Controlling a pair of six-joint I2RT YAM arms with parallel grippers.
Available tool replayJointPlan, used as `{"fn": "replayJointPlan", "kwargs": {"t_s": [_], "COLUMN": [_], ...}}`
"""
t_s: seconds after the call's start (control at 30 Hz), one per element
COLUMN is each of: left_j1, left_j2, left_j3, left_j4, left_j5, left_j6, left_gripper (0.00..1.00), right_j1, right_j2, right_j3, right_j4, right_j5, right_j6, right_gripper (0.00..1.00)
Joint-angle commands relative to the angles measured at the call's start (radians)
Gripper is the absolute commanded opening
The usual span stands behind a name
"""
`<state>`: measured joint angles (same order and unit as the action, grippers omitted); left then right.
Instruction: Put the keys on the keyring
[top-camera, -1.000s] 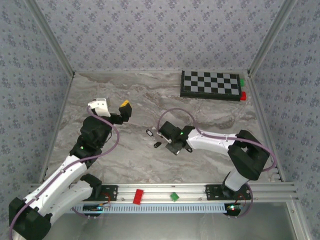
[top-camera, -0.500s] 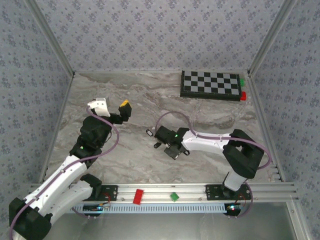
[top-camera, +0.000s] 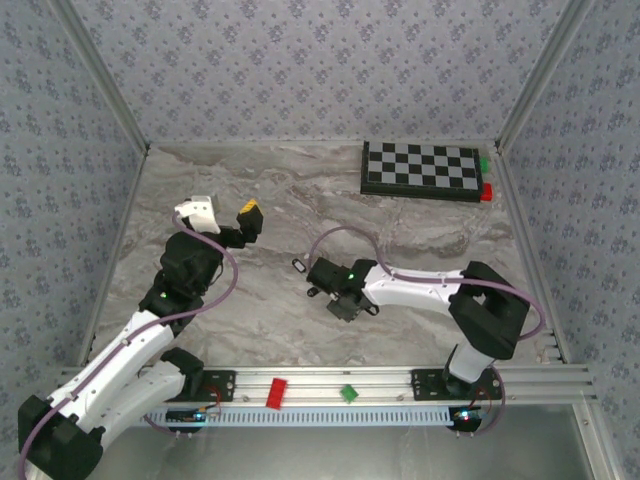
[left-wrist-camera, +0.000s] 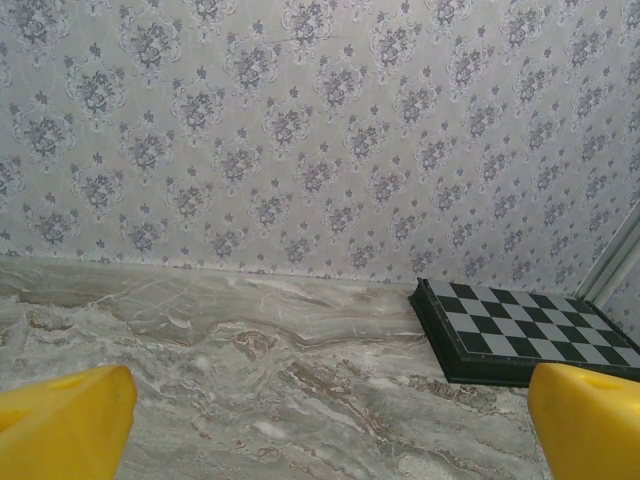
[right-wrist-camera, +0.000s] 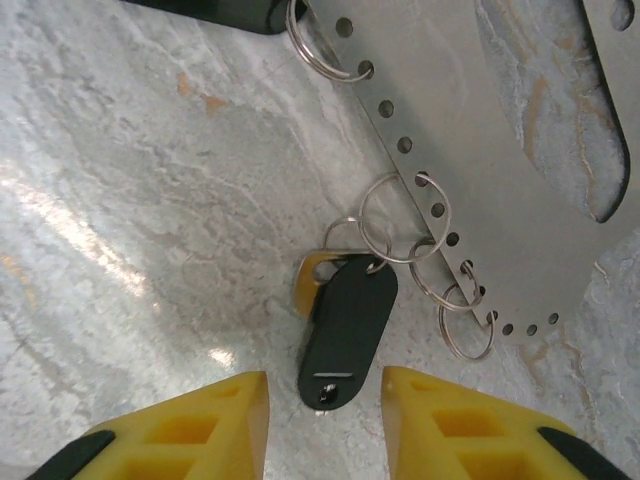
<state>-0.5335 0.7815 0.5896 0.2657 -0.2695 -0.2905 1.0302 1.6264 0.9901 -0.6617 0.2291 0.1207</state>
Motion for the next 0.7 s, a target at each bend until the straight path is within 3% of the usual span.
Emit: {"fn": "replayJointPlan", "kwargs": {"t_s": [0.0, 0.17, 0.33, 0.67], "left_j1": [0.009, 0.009, 0.007, 0.009], "left_j2": [-0.008, 0.005, 0.041, 0.246], "left_j3": [-0.004, 0.000, 0.017, 0.125], "left_j4": [0.040, 0.039, 0.022, -0.150], "left_j5": [0.018, 0.017, 0.020, -0.031], "left_j6": [-0.013, -0.015, -0.025, -0.051], "left_gripper": [1.00, 1.00, 1.00, 1.00], "right_j1": [0.007, -0.015, -0.093, -0.421], "right_j2": [-0.078, -0.208, -0.385, -0.684], "right_j3": [-0.006, -0.024, -0.095, -0.319], "right_j4": [-0.048, -0.038, 0.056, 0.415], "right_j5": [-0.020, -0.033, 0.015, 0.120], "right_j6": [0.026, 0.037, 0.046, -0.001], "right_gripper": [0.37, 0.42, 0.55, 0.76]}}
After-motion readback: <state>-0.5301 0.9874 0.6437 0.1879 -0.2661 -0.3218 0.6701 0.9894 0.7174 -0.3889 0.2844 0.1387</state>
